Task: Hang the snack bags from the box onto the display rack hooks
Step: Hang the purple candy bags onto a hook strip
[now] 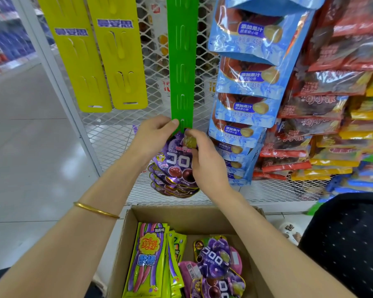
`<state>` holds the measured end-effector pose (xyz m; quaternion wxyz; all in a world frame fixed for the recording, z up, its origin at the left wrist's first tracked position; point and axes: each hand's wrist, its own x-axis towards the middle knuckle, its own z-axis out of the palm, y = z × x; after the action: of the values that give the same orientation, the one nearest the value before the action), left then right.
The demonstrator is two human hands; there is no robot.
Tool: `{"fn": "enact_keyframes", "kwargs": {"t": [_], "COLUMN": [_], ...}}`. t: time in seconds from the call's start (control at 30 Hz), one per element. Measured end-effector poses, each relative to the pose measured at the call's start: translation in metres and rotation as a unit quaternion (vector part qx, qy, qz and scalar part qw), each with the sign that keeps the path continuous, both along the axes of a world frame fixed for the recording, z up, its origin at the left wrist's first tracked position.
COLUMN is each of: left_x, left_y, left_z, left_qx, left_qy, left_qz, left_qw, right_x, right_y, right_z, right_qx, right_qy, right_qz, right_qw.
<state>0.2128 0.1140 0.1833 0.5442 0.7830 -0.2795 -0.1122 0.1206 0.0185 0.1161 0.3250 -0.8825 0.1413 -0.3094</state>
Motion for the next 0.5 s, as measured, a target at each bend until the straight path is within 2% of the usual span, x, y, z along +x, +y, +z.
{"fn": "enact_keyframes", "kwargs": {"t": [0.17,0.27,0.33,0.43,0.5], "left_x": [-0.006,-0.008,-0.012,-0.031,-0.048], "left_y": [0.007,0.014,0.025,0.040,0.045], "left_z": [-0.006,-0.018,-0.032,-0.056,-0.075], "left_qx": [0.011,0.024,0.023,0.016,0.040], "left_qy": [-0.071,-0.104,-0.138,-0.188,-0.152], "left_qz": [-0.023,-0.011,0.032,0.063,0.021], "left_qw": [0.997,0.994,0.990,0.980,0.987], "right_x": [-0.008,-0.027,-0.046,-0.076,-0.091], "right_y": [0.000,0.001,0.001,-0.008,-0.016], "right_z": [-0.014,-0.038,-0.058,-0.102,-0.139], "right_qx": [-0.074,-0.132,-0.143,-0.129,-0.087], "right_qy": [-0.032,-0.037,-0.029,0.036,0.129], "right_qz": [0.022,-0.014,-0.053,-0.063,-0.032], "right_qw": [0.996,0.990,0.988,0.989,0.987]}}
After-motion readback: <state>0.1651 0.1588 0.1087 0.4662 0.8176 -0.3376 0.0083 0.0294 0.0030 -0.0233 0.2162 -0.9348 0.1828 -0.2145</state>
